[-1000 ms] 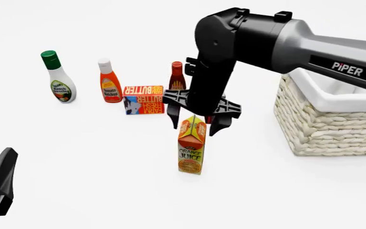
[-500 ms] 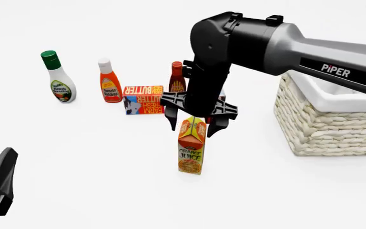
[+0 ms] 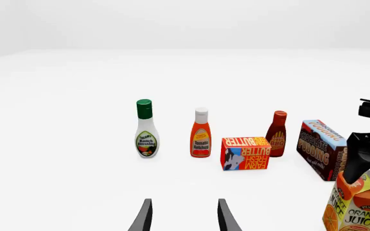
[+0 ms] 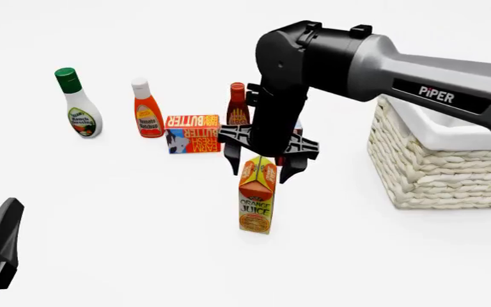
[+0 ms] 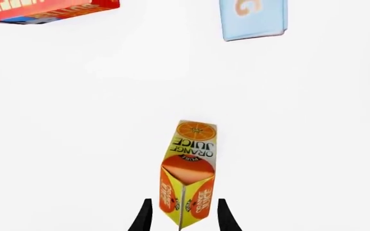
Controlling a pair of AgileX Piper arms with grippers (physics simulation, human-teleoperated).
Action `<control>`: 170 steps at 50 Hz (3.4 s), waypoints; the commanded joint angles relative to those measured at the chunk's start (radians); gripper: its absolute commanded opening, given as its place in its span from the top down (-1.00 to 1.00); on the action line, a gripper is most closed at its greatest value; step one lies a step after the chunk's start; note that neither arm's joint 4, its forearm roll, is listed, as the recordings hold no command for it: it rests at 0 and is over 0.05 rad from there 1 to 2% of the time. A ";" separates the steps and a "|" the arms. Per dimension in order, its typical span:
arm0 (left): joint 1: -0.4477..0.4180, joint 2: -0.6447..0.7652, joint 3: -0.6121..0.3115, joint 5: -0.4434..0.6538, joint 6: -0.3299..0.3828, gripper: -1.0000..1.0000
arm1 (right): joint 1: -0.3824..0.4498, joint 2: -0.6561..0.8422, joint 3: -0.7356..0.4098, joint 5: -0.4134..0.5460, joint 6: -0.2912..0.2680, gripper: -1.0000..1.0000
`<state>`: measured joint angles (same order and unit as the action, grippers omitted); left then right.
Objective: Pick the orange juice and place it in the basket.
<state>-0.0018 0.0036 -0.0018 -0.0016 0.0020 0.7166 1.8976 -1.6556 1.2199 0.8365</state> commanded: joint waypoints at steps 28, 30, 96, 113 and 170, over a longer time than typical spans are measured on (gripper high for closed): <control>0.000 0.000 0.000 0.000 0.000 -1.00 | -0.007 0.028 -0.011 0.000 -0.010 -1.00; 0.000 0.000 0.000 0.000 0.000 -1.00 | 0.001 0.028 -0.014 -0.001 0.000 -1.00; 0.000 0.000 0.000 0.000 0.000 -1.00 | 0.017 0.054 0.070 -0.094 0.026 -1.00; 0.000 0.000 0.000 0.000 0.000 -1.00 | 0.019 0.040 0.059 -0.080 0.026 1.00; 0.000 0.000 0.000 0.000 0.000 -1.00 | 0.076 -0.128 0.038 0.000 -0.158 1.00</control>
<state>-0.0018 0.0036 -0.0018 -0.0016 0.0019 0.7822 1.7978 -1.6184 1.2200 0.7247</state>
